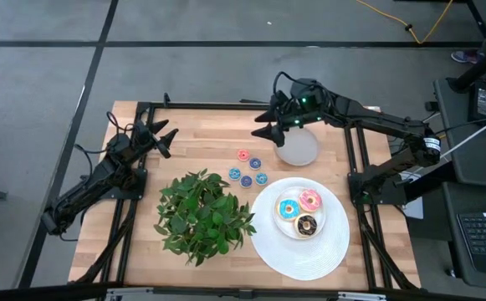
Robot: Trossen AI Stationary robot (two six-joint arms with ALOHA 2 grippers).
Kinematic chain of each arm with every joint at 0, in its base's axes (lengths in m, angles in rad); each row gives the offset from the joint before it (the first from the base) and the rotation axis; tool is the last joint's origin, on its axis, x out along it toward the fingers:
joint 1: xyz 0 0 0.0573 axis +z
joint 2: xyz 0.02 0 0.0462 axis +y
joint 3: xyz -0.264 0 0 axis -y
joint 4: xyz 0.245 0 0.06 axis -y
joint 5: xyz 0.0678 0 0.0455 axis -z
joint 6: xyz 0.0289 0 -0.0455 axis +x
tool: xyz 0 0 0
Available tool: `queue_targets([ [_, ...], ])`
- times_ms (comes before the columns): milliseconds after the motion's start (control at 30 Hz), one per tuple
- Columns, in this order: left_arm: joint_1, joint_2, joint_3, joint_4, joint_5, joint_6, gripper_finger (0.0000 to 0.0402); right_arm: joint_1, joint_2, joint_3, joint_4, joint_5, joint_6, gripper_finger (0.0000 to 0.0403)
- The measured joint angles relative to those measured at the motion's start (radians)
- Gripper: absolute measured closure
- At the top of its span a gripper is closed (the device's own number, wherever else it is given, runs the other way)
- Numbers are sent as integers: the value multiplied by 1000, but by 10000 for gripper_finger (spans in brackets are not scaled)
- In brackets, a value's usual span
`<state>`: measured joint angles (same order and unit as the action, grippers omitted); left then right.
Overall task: Pick & Place donuts
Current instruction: Put the small pink donut onto the gray plate
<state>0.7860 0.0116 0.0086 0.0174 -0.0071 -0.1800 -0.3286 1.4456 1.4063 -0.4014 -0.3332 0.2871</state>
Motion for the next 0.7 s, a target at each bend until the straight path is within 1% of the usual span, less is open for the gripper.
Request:
queue_targets([
  [133, 0, 0, 0, 0, 0, 0, 131, 0, 0, 0, -89, 10, -37, 79],
  [233, 0, 0, 0, 0, 0, 0, 131, 0, 0, 0, -146, 85, -77, 79],
  [333, 0, 0, 0, 0, 0, 1, 131, 0, 0, 0, -185, 158, -84, 79],
  [533, 0, 0, 0, 0, 0, 1, 131, 0, 0, 0, -283, 234, -87, 79],
  [633, 0, 0, 0, 0, 0, 1, 131, 0, 0, -20, -297, 274, -82, 79],
  [700, 0, 0, 0, 0, 0, 1, 131, 0, 0, -40, -301, 281, -84, 79],
])
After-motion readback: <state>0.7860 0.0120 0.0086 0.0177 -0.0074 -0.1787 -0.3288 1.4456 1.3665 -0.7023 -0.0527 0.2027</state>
